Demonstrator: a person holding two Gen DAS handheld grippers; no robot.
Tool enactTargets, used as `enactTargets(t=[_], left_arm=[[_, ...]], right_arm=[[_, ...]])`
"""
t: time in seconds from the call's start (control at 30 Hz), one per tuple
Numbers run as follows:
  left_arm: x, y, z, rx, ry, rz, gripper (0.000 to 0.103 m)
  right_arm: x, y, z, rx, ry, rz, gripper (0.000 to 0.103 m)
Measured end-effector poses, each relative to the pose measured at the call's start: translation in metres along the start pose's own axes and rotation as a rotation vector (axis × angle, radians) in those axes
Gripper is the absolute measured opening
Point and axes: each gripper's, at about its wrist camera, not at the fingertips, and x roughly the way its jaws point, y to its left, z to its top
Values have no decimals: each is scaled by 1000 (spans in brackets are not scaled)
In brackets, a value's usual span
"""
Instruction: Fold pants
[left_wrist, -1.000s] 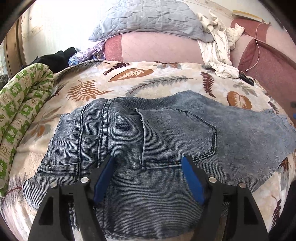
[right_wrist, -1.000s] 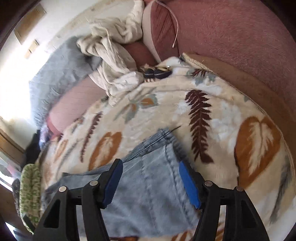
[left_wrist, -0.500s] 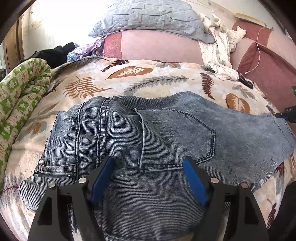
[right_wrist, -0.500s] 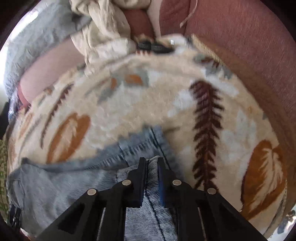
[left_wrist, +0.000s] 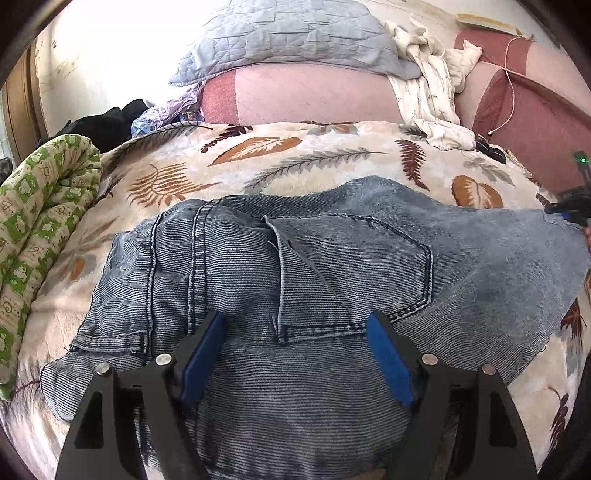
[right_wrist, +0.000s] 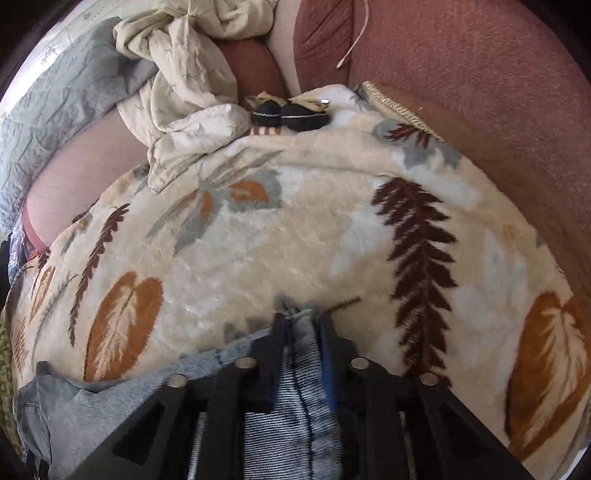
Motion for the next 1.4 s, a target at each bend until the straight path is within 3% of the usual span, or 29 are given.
enactTargets(t=[0.13,0.2,0.23,0.4,0.57,0.7,0.83,1.03,1.23,1.4], left_arm=[[0,-1,-1,4,-7,5,80],[0,-1,-1,8,-12,9,80],[0,-1,-1,6,-14,8,80],[-11,4,2,-43,-25,-50,80],[-43,-15,20,-53,-56,-202,80],[-52,-64,52,70,-10,-335,80],[-37,-123,94,154,79,-441,80],[10,-214,143,249,204,-457,80],[57,-298,156,384,282,-452,80],[96,-344,161,451,344,-458,80]], right_arm=[[-37,-15,-7,41,-49,34,35],[-65,-21,-17,74,-72,69,59],[-77,-21,-23,84,-78,89,65],[-122,-23,-77,155,-60,270,67],[-112,-28,-128,267,42,423,67],[-86,-37,-141,360,89,416,67],[-65,-56,-141,522,74,508,67],[-47,-71,-138,654,8,619,67],[-45,-76,-137,715,-12,650,67],[-46,-79,-136,717,-14,664,67]])
